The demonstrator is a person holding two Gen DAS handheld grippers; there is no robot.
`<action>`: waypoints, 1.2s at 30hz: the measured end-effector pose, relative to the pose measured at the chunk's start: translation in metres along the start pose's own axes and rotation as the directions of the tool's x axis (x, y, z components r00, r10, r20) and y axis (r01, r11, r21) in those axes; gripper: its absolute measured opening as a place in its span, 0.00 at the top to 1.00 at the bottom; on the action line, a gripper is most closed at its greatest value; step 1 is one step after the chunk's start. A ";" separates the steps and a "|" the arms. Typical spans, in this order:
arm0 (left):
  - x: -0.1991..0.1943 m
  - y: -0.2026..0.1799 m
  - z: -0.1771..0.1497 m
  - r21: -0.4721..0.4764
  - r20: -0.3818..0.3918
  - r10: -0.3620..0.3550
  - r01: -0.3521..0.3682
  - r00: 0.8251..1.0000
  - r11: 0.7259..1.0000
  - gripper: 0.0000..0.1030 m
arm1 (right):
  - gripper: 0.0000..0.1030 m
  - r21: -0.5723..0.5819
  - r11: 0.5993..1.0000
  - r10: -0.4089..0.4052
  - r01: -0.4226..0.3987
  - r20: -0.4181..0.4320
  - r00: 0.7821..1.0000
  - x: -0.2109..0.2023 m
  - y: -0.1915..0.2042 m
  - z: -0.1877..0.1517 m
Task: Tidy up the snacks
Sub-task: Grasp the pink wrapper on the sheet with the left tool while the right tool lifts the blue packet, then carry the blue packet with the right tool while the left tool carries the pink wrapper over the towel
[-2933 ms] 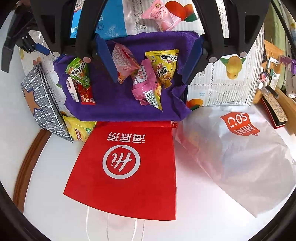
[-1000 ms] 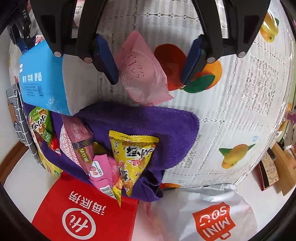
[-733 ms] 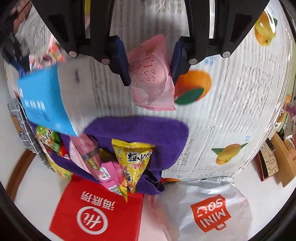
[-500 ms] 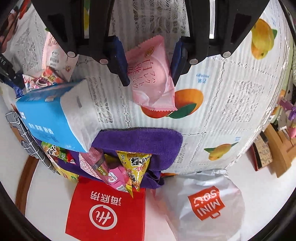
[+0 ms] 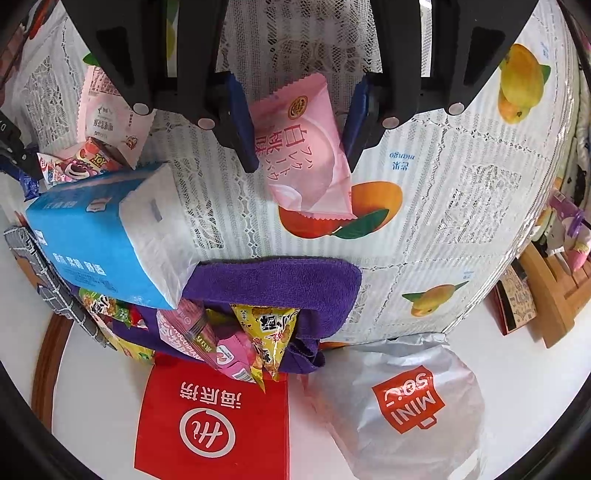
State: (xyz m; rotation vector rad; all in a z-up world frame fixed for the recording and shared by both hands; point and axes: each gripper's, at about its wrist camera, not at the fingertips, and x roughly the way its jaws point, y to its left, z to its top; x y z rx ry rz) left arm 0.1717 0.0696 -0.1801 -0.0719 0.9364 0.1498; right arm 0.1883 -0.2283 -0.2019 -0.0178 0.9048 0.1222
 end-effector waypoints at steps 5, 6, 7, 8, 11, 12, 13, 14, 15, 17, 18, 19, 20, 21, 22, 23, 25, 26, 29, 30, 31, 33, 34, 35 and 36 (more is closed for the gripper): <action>0.000 0.001 0.000 0.007 0.000 0.007 -0.007 1.000 1.000 0.58 | 0.57 0.001 1.000 0.005 -0.005 -0.001 1.000 0.000 0.000 0.000; 0.000 0.000 0.000 0.007 0.000 0.008 -0.008 1.000 1.000 0.58 | 0.57 0.001 1.000 0.005 -0.005 -0.001 1.000 0.000 -0.001 0.000; 0.000 0.000 0.000 0.008 0.000 0.008 -0.008 1.000 1.000 0.58 | 0.57 0.000 1.000 0.005 -0.005 -0.001 1.000 0.000 0.000 0.000; 0.000 0.000 0.000 0.008 0.000 0.009 -0.009 1.000 1.000 0.58 | 0.57 -0.003 1.000 0.004 -0.004 -0.001 1.000 -0.001 0.000 0.000; 0.000 0.000 0.000 0.008 0.001 0.008 -0.008 1.000 1.000 0.58 | 0.57 -0.005 1.000 0.003 -0.003 0.000 1.000 -0.001 0.000 0.000; 0.000 0.000 0.000 0.009 0.001 0.008 -0.008 1.000 1.000 0.58 | 0.57 -0.005 1.000 0.003 -0.003 0.000 1.000 -0.001 0.000 0.000; 0.000 0.000 0.000 0.009 0.001 0.008 -0.008 1.000 1.000 0.58 | 0.56 -0.005 1.000 0.004 -0.004 0.000 1.000 -0.001 0.000 0.000; 0.000 0.000 0.000 0.010 0.001 0.010 -0.010 1.000 1.000 0.58 | 0.56 -0.006 1.000 0.004 -0.004 0.000 1.000 -0.001 0.000 0.000; 0.000 -0.001 0.000 0.010 0.001 0.011 -0.011 1.000 1.000 0.58 | 0.56 -0.006 1.000 0.004 -0.004 0.000 1.000 -0.001 0.000 0.000; 0.000 -0.001 0.000 0.012 0.001 0.013 -0.013 1.000 1.000 0.58 | 0.56 -0.004 1.000 0.005 -0.005 0.000 1.000 -0.001 0.000 0.000; 0.000 -0.001 0.000 0.012 0.001 0.013 -0.013 1.000 1.000 0.58 | 0.56 -0.002 1.000 0.008 -0.008 0.000 1.000 -0.001 0.000 0.000; 0.000 -0.001 0.000 0.011 0.001 0.012 -0.012 1.000 1.000 0.58 | 0.56 0.001 1.000 0.011 -0.011 0.001 1.000 -0.001 0.000 0.000; 0.000 -0.001 0.000 0.012 0.001 0.012 -0.012 1.000 1.000 0.58 | 0.56 0.002 1.000 0.012 -0.012 0.001 1.000 -0.001 -0.001 0.000; 0.000 -0.001 0.000 0.011 0.002 0.012 -0.012 1.000 1.000 0.58 | 0.56 0.003 1.000 0.013 -0.013 0.001 1.000 -0.001 -0.001 0.000; 0.000 -0.001 0.000 0.011 0.002 0.011 -0.011 1.000 1.000 0.58 | 0.56 0.003 1.000 0.013 -0.013 0.001 1.000 -0.001 -0.001 0.000; 0.000 0.000 0.000 0.009 0.002 0.008 -0.008 1.000 1.000 0.58 | 0.56 0.003 1.000 0.012 -0.012 0.002 1.000 -0.001 -0.001 0.000; 0.000 -0.001 0.000 0.007 0.002 0.006 -0.006 1.000 1.000 0.58 | 0.57 0.006 1.000 0.016 -0.016 0.002 1.000 -0.001 -0.001 0.000; 0.000 -0.001 0.000 0.009 0.004 0.009 -0.009 1.000 1.000 0.58 | 0.57 0.006 1.000 0.020 -0.020 0.002 1.000 -0.001 -0.002 0.000; 0.000 -0.001 -0.001 0.011 0.004 0.016 -0.016 1.000 1.000 0.58 | 0.58 0.003 0.999 0.038 -0.038 0.010 0.999 -0.003 -0.002 0.000; -0.001 -0.001 -0.001 0.011 0.002 0.019 -0.019 1.000 1.000 0.58 | 0.59 0.003 0.999 0.035 -0.035 0.011 0.999 -0.003 -0.002 0.000; -0.002 -0.001 -0.001 0.012 -0.001 0.020 -0.020 1.000 1.000 0.58 | 0.59 0.002 1.000 0.028 -0.028 0.012 1.000 -0.003 -0.002 0.000; -0.005 0.001 -0.002 0.007 -0.017 0.009 -0.009 1.000 1.000 0.58 | 0.60 -0.001 1.000 0.031 -0.031 0.013 0.999 -0.003 -0.001 0.000; -0.006 0.002 -0.003 -0.001 -0.025 -0.002 0.002 1.000 1.000 0.58 | 0.60 0.002 0.999 0.034 -0.034 0.014 0.999 -0.004 -0.002 0.000; -0.010 0.006 -0.005 -0.016 -0.028 -0.023 0.023 0.999 1.000 0.58 | 0.61 0.005 0.999 0.037 -0.037 0.016 0.999 -0.004 -0.003 0.000; -0.012 0.008 -0.006 -0.025 -0.029 -0.033 0.032 0.999 0.999 0.58 | 0.61 0.013 0.999 0.044 -0.045 0.021 0.999 -0.005 -0.004 0.000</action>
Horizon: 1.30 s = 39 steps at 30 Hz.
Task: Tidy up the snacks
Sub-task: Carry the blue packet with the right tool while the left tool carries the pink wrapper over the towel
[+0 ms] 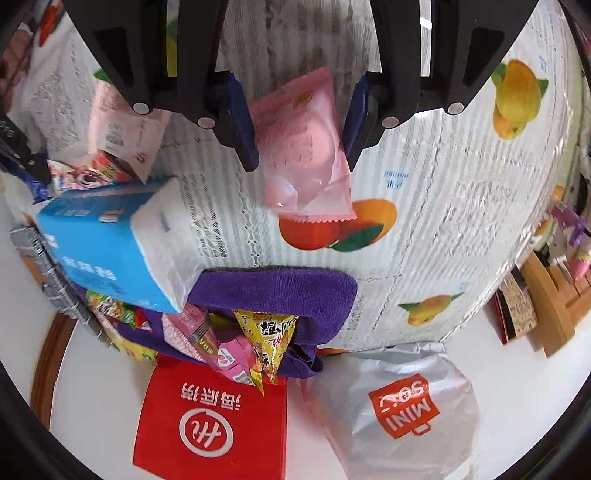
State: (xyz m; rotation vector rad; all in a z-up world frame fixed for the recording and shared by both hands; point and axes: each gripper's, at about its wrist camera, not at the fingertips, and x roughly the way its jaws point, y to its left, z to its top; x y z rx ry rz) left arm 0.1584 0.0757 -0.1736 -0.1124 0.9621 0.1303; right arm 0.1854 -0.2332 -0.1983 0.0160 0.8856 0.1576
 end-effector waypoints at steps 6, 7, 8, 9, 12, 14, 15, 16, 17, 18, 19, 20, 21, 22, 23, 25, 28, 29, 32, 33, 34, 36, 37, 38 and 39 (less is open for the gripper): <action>-0.026 0.007 0.000 -0.001 0.001 -0.021 0.021 1.000 1.000 0.58 | 0.61 0.046 0.999 0.028 -0.028 0.006 1.000 -0.012 -0.009 0.001; -0.029 0.006 0.002 0.007 0.008 -0.020 0.020 1.000 1.000 0.58 | 0.61 0.047 0.998 0.036 -0.037 0.011 0.999 -0.016 -0.010 0.001; -0.036 0.004 0.006 0.022 0.027 -0.015 0.015 1.000 1.000 0.58 | 0.61 0.046 0.998 0.044 -0.045 0.018 0.999 -0.020 -0.009 0.002; -0.040 0.002 0.008 0.028 0.037 -0.014 0.013 0.999 1.000 0.58 | 0.61 0.045 0.998 0.047 -0.048 0.031 0.998 -0.026 -0.009 0.004; -0.052 -0.003 0.018 0.042 0.056 -0.018 0.016 0.998 0.999 0.58 | 0.61 0.058 0.996 0.060 -0.063 0.051 0.997 -0.041 -0.008 0.013; -0.060 -0.006 0.027 0.046 0.068 -0.035 0.032 0.997 0.998 0.58 | 0.61 0.058 0.996 0.065 -0.069 0.058 0.996 -0.050 -0.006 0.020; -0.062 -0.008 0.031 0.048 0.070 -0.041 0.038 0.997 0.998 0.58 | 0.61 0.052 0.997 0.060 -0.064 0.064 0.996 -0.055 -0.005 0.025; -0.064 -0.009 0.035 0.049 0.073 -0.050 0.046 0.996 0.998 0.58 | 0.61 0.040 0.998 0.053 -0.056 0.074 0.996 -0.061 -0.002 0.032; -0.067 -0.010 0.041 0.047 0.075 -0.062 0.058 0.995 0.997 0.58 | 0.61 0.030 0.998 0.045 -0.048 0.086 0.995 -0.068 0.000 0.040; -0.069 -0.012 0.048 0.045 0.075 -0.074 0.071 0.994 0.996 0.58 | 0.61 0.026 0.999 0.042 -0.044 0.094 0.995 -0.071 0.000 0.046; -0.070 -0.014 0.054 0.044 0.076 -0.083 0.080 0.994 0.996 0.58 | 0.61 0.021 0.999 0.046 -0.049 0.109 0.993 -0.077 0.003 0.057; -0.073 -0.016 0.063 0.045 0.085 -0.098 0.095 0.992 0.994 0.58 | 0.61 0.015 0.998 0.054 -0.056 0.119 0.991 -0.081 0.006 0.066; -0.075 -0.017 0.068 0.047 0.094 -0.104 0.100 0.990 0.994 0.58 | 0.61 0.011 0.998 0.059 -0.061 0.126 0.990 -0.084 0.008 0.072; -0.077 -0.019 0.074 0.051 0.102 -0.104 0.099 0.989 0.994 0.58 | 0.61 0.005 0.998 0.065 -0.067 0.137 0.988 -0.087 0.012 0.082; -0.078 -0.021 0.081 0.056 0.113 -0.100 0.094 0.989 0.994 0.58 | 0.61 0.000 0.998 0.069 -0.069 0.146 0.987 -0.089 0.015 0.090; -0.080 -0.023 0.095 0.064 0.138 -0.091 0.083 0.986 0.995 0.58 | 0.61 -0.021 0.997 0.080 -0.077 0.172 0.982 -0.092 0.024 0.109; -0.079 -0.023 0.120 0.058 0.153 -0.077 0.069 0.985 0.996 0.58 | 0.61 -0.043 0.995 0.098 -0.091 0.190 0.977 -0.089 0.036 0.134; -0.078 -0.022 0.128 0.055 0.159 -0.075 0.067 0.984 0.996 0.58 | 0.61 -0.046 0.994 0.105 -0.098 0.193 0.976 -0.086 0.039 0.142; -0.074 -0.021 0.150 0.050 0.178 -0.063 0.055 0.982 0.997 0.58 | 0.61 -0.043 0.993 0.117 -0.111 0.192 0.974 -0.073 0.048 0.162; -0.071 -0.021 0.157 0.046 0.181 -0.062 0.055 0.981 0.997 0.58 | 0.61 -0.044 0.992 0.125 -0.119 0.187 0.974 -0.067 0.051 0.167; -0.069 -0.021 0.164 0.044 0.181 -0.062 0.055 0.981 0.998 0.58 | 0.61 -0.047 0.991 0.131 -0.125 0.180 0.975 -0.060 0.054 0.174; -0.062 -0.022 0.176 0.042 0.182 -0.061 0.054 0.981 0.998 0.58 | 0.61 -0.049 0.990 0.138 -0.131 0.177 0.974 -0.050 0.060 0.185; -0.060 -0.022 0.182 0.040 0.184 -0.062 0.056 0.981 0.998 0.58 | 0.61 -0.056 0.990 0.141 -0.133 0.174 0.975 -0.043 0.065 0.192; -0.057 -0.022 0.186 0.039 0.186 -0.064 0.058 0.981 0.998 0.58 | 0.61 -0.062 0.989 0.142 -0.133 0.173 0.975 -0.038 0.068 0.197; -0.053 -0.023 0.192 0.036 0.185 -0.067 0.061 0.981 0.997 0.58 | 0.61 -0.070 0.989 0.144 -0.134 0.173 0.974 -0.034 0.072 0.202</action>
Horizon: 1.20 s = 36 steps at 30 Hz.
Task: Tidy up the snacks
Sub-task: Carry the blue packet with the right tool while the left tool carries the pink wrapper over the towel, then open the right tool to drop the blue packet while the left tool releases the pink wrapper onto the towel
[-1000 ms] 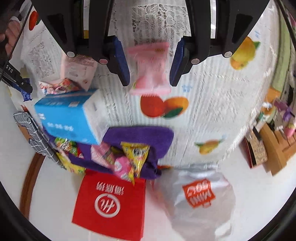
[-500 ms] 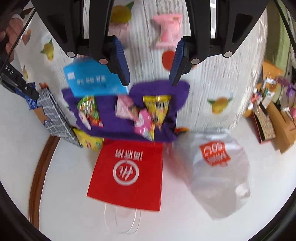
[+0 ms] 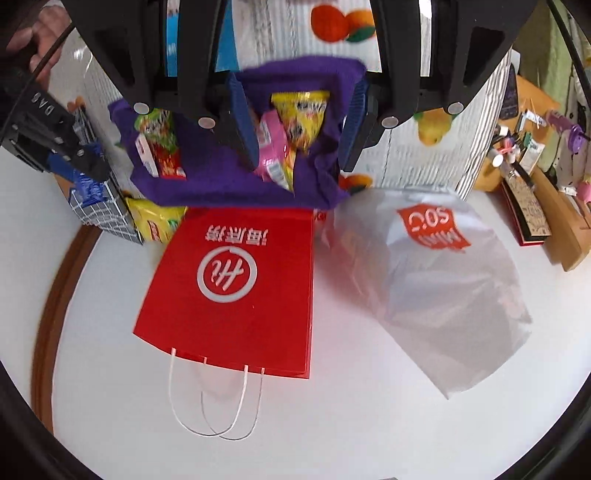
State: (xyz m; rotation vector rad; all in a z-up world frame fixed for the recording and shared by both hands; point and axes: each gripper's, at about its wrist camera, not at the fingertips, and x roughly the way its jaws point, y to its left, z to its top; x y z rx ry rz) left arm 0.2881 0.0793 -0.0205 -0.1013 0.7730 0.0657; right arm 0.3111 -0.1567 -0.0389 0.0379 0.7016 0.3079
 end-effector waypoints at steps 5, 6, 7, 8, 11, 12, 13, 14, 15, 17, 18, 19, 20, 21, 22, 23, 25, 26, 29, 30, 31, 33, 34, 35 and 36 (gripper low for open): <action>0.024 -0.004 0.022 -0.030 -0.013 -0.027 0.027 1.000 0.999 0.58 | 0.61 0.001 1.000 0.010 -0.010 -0.005 1.000 0.026 0.005 0.022; 0.027 -0.005 0.026 -0.034 -0.011 -0.034 0.034 0.999 0.999 0.58 | 0.61 0.002 1.000 0.009 -0.009 -0.006 1.000 0.030 0.005 0.025; 0.029 -0.006 0.030 -0.035 -0.008 -0.038 0.037 0.999 0.999 0.58 | 0.61 0.005 1.000 0.007 -0.007 -0.007 1.000 0.035 0.004 0.029; 0.034 -0.007 0.034 -0.032 -0.006 -0.036 0.036 0.999 0.999 0.58 | 0.61 0.007 1.000 0.008 -0.008 -0.009 1.000 0.038 0.003 0.030; 0.043 -0.007 0.036 -0.014 0.011 -0.015 0.015 1.000 1.000 0.58 | 0.61 0.005 1.000 0.024 -0.023 -0.033 0.999 0.054 -0.003 0.029; 0.048 -0.005 0.034 -0.012 0.014 -0.003 0.003 1.000 1.000 0.58 | 0.61 0.002 1.000 0.028 -0.027 -0.036 0.999 0.057 -0.004 0.026; 0.052 -0.002 0.031 -0.015 0.012 0.000 0.000 1.000 1.000 0.58 | 0.61 0.002 1.000 0.031 -0.031 -0.043 0.999 0.062 -0.007 0.022; 0.059 0.003 0.027 -0.026 0.000 -0.006 0.006 1.000 1.000 0.58 | 0.61 0.004 1.000 0.031 -0.031 -0.051 0.998 0.066 -0.011 0.018; 0.065 0.005 0.026 -0.030 -0.022 -0.006 0.006 1.000 1.000 0.58 | 0.61 0.008 0.999 0.031 -0.031 -0.058 0.998 0.072 -0.016 0.012; 0.076 0.011 0.026 -0.038 -0.061 0.007 -0.009 0.998 0.999 0.59 | 0.61 0.020 0.999 0.029 -0.028 -0.092 0.995 0.088 -0.025 0.007; 0.078 0.014 0.027 -0.050 -0.060 0.011 -0.014 0.998 0.999 0.59 | 0.61 0.019 1.000 0.006 -0.003 -0.135 0.991 0.098 -0.029 0.007; 0.079 0.015 0.027 -0.056 -0.063 0.009 -0.013 0.998 0.998 0.60 | 0.61 0.025 1.000 -0.004 0.007 -0.136 0.991 0.101 -0.033 0.006; 0.080 0.016 0.026 -0.055 -0.066 0.002 -0.006 0.998 0.998 0.60 | 0.61 0.033 0.999 -0.003 0.007 -0.131 0.991 0.102 -0.036 0.005; 0.080 0.017 0.025 -0.050 -0.068 -0.003 -0.001 0.998 0.999 0.60 | 0.61 0.037 0.999 0.010 -0.005 -0.138 0.990 0.104 -0.038 0.004; 0.081 0.017 0.024 -0.049 -0.072 0.002 -0.005 0.997 0.999 0.60 | 0.61 0.036 0.999 0.031 -0.026 -0.153 0.988 0.107 -0.040 0.002; 0.082 0.018 0.024 -0.049 -0.075 0.011 -0.015 0.997 0.999 0.60 | 0.61 0.038 0.999 0.037 -0.031 -0.157 0.987 0.108 -0.041 0.000; 0.086 0.019 0.024 -0.050 -0.081 0.018 -0.022 0.997 0.999 0.60 | 0.61 0.045 0.998 0.046 -0.039 -0.172 0.984 0.113 -0.043 -0.002; 0.088 0.019 0.023 -0.050 -0.089 0.019 -0.024 0.996 0.998 0.60 | 0.61 0.046 0.998 0.057 -0.049 -0.182 0.982 0.115 -0.042 -0.003; 0.093 0.017 0.021 -0.047 -0.105 0.018 -0.023 0.994 0.999 0.60 | 0.60 0.026 0.997 0.071 -0.067 -0.214 0.974 0.122 -0.038 -0.008; 0.094 0.015 0.021 -0.044 -0.108 0.016 -0.021 0.994 0.999 0.60 | 0.60 0.014 0.998 0.060 -0.058 -0.222 0.973 0.124 -0.035 -0.009; 0.094 0.014 0.021 -0.043 -0.109 0.013 -0.018 0.994 0.999 0.60 | 0.60 0.007 0.999 0.053 -0.052 -0.230 0.972 0.127 -0.034 -0.010; 0.095 0.011 0.020 -0.039 -0.116 -0.002 -0.003 0.993 0.999 0.60 | 0.60 0.009 0.999 0.053 -0.052 -0.244 0.968 0.131 -0.034 -0.013; 0.096 0.010 0.019 -0.039 -0.119 -0.008 0.003 0.993 0.999 0.60 | 0.60 0.010 0.999 0.049 -0.048 -0.252 0.967 0.133 -0.035 -0.013; 0.097 0.008 0.019 -0.039 -0.126 -0.015 0.010 0.992 0.999 0.60 | 0.59 0.009 0.999 0.044 -0.043 -0.257 0.965 0.134 -0.035 -0.014; 0.099 0.006 0.018 -0.039 -0.136 -0.024 0.019 0.990 0.999 0.60 | 0.59 0.004 0.999 0.035 -0.035 -0.266 0.963 0.136 -0.035 -0.015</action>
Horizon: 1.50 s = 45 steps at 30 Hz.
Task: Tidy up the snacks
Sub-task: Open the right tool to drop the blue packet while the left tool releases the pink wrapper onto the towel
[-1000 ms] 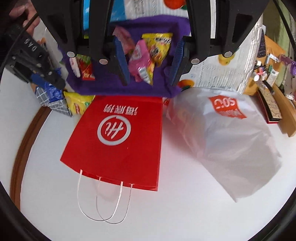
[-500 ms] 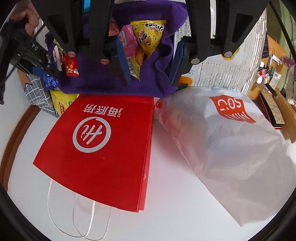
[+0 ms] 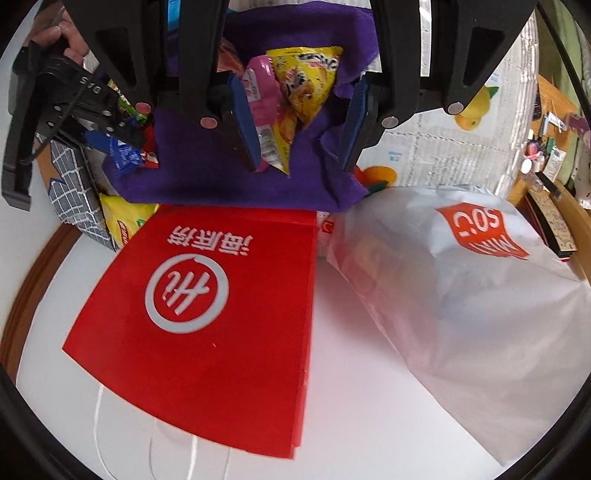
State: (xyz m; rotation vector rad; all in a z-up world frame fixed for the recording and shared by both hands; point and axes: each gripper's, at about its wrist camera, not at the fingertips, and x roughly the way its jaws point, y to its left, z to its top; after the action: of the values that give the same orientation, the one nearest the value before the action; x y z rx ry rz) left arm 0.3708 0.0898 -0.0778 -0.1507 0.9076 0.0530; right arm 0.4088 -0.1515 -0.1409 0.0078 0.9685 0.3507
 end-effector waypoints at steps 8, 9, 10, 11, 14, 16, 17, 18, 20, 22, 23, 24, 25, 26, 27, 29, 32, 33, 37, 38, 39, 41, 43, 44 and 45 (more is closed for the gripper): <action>0.014 -0.016 -0.006 0.035 -0.062 0.006 -0.004 0.998 0.999 0.60 | 0.58 -0.037 0.999 -0.030 0.030 0.004 1.000 -0.003 0.005 -0.002; 0.015 -0.017 -0.007 0.038 -0.063 0.008 -0.005 0.998 0.999 0.60 | 0.58 -0.038 0.999 -0.031 0.031 0.004 1.000 -0.004 0.005 -0.002; 0.015 -0.018 -0.007 0.041 -0.063 0.008 -0.005 0.998 0.999 0.60 | 0.58 -0.038 0.999 -0.031 0.031 0.007 1.000 -0.005 0.005 -0.002; 0.015 -0.019 -0.007 0.043 -0.064 0.006 -0.003 0.998 0.999 0.60 | 0.57 -0.037 0.999 -0.030 0.031 0.010 0.999 -0.006 0.004 -0.001; 0.017 -0.021 -0.008 0.046 -0.073 -0.001 0.004 0.997 0.999 0.60 | 0.50 -0.029 0.999 -0.016 0.017 0.035 0.999 -0.015 0.003 0.001; 0.020 -0.023 -0.009 0.045 -0.083 -0.010 0.014 0.996 0.999 0.60 | 0.47 -0.027 1.000 -0.009 0.011 0.062 0.998 -0.024 0.004 0.002; 0.021 -0.025 -0.010 0.048 -0.088 -0.016 0.021 0.996 0.999 0.60 | 0.47 -0.027 1.000 -0.008 0.009 0.069 0.998 -0.026 0.003 0.003; 0.021 -0.026 -0.010 0.051 -0.090 -0.018 0.023 0.996 0.998 0.60 | 0.47 -0.028 1.000 -0.006 0.008 0.076 0.997 -0.029 0.003 0.003; 0.021 -0.029 -0.012 0.060 -0.092 -0.016 0.022 0.996 0.998 0.60 | 0.47 -0.031 1.000 -0.004 0.006 0.091 0.996 -0.036 0.003 0.004; 0.023 -0.032 -0.014 0.069 -0.097 -0.011 0.018 0.995 0.997 0.60 | 0.47 -0.032 0.999 -0.007 0.010 0.103 0.995 -0.040 0.003 0.005; 0.023 -0.033 -0.013 0.070 -0.100 -0.010 0.017 0.995 0.997 0.60 | 0.47 -0.030 0.999 -0.007 0.011 0.108 0.994 -0.041 0.003 0.006; 0.025 -0.034 -0.014 0.073 -0.106 -0.009 0.017 0.994 0.997 0.60 | 0.47 -0.027 1.000 -0.006 0.010 0.114 0.994 -0.043 0.002 0.006; 0.026 -0.035 -0.014 0.077 -0.111 -0.009 0.018 0.994 0.997 0.60 | 0.47 -0.023 1.000 -0.006 0.009 0.117 0.993 -0.045 0.001 0.006; 0.027 -0.037 -0.015 0.081 -0.118 -0.010 0.019 0.993 0.997 0.60 | 0.47 -0.022 1.000 -0.007 0.010 0.120 0.993 -0.046 0.000 0.006; 0.029 -0.039 -0.015 0.084 -0.128 -0.014 0.025 0.992 0.996 0.60 | 0.47 -0.020 1.000 -0.012 0.014 0.124 0.992 -0.047 -0.001 0.006; 0.032 -0.041 -0.017 0.086 -0.145 -0.023 0.036 0.989 0.996 0.60 | 0.47 -0.016 1.000 -0.017 0.019 0.127 0.992 -0.049 -0.003 0.007; 0.037 -0.048 -0.020 0.103 -0.169 -0.012 0.029 0.986 0.994 0.60 | 0.47 -0.013 1.000 -0.016 0.018 0.131 0.991 -0.051 -0.005 0.007; 0.039 -0.050 -0.021 0.109 -0.177 0.000 0.020 0.984 0.994 0.60 | 0.47 -0.011 1.000 -0.017 0.019 0.133 0.991 -0.052 -0.005 0.007; 0.044 -0.053 -0.023 0.109 -0.203 -0.005 0.028 0.979 0.994 0.60 | 0.47 -0.007 1.000 -0.016 0.017 0.143 0.990 -0.056 -0.008 0.007; 0.044 -0.053 -0.024 0.109 -0.207 -0.005 0.028 0.978 0.994 0.59 | 0.47 -0.004 1.000 -0.016 0.017 0.144 0.989 -0.056 -0.009 0.007; 0.045 -0.053 -0.024 0.111 -0.211 0.002 0.022 0.978 0.994 0.59 | 0.47 0.001 1.000 -0.017 0.017 0.145 0.989 -0.056 -0.010 0.007; 0.047 -0.053 -0.024 0.112 -0.215 0.005 0.020 0.977 0.993 0.59 | 0.47 0.013 1.000 -0.017 0.015 0.140 0.990 -0.055 -0.012 0.008; 0.047 -0.053 -0.024 0.103 -0.218 -0.010 0.033 0.976 0.994 0.59 | 0.47 0.021 1.000 -0.013 0.010 0.136 0.991 -0.054 -0.013 0.008; 0.047 -0.052 -0.024 0.100 -0.218 -0.013 0.036 0.976 0.994 0.58 | 0.47 0.023 1.000 -0.012 0.009 0.134 0.991 -0.053 -0.013 0.008; 0.048 -0.052 -0.024 0.100 -0.218 -0.012 0.034 0.976 0.994 0.56 | 0.47 0.022 1.000 -0.012 0.009 0.133 0.991 -0.053 -0.013 0.008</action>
State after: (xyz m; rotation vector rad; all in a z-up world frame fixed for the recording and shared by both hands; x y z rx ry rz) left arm 0.3873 0.0337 -0.1240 -0.0716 1.1244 -0.0328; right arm 0.3916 -0.1780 -0.0960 0.0450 0.8401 0.3260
